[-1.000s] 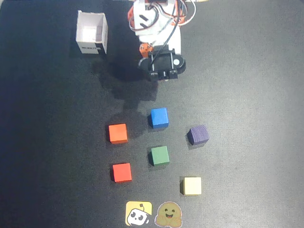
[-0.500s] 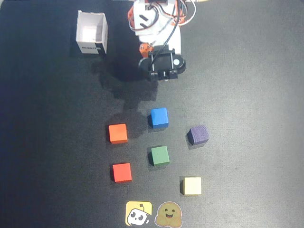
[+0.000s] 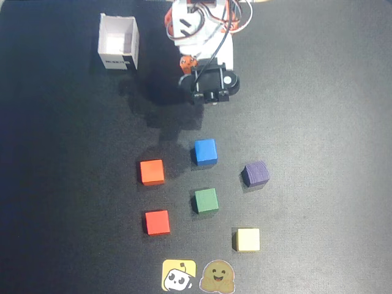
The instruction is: Put the yellow cube on top of the red cube.
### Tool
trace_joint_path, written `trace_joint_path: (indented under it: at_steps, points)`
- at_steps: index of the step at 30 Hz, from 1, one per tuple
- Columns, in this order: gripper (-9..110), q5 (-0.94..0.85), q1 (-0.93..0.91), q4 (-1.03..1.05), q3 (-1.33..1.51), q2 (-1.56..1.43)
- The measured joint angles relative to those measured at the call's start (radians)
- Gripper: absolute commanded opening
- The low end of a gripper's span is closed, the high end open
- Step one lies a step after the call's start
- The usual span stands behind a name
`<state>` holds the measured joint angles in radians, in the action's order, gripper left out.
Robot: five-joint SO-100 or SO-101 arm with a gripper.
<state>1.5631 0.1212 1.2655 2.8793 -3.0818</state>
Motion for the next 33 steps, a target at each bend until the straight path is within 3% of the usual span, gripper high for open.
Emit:
trace_joint_path:
  at_steps: [18,33]
  points:
    - [16,0.032,-0.002,-0.081,-0.02,0.029]
    - [20,-0.031,-0.094,-0.16,-0.742,1.005]
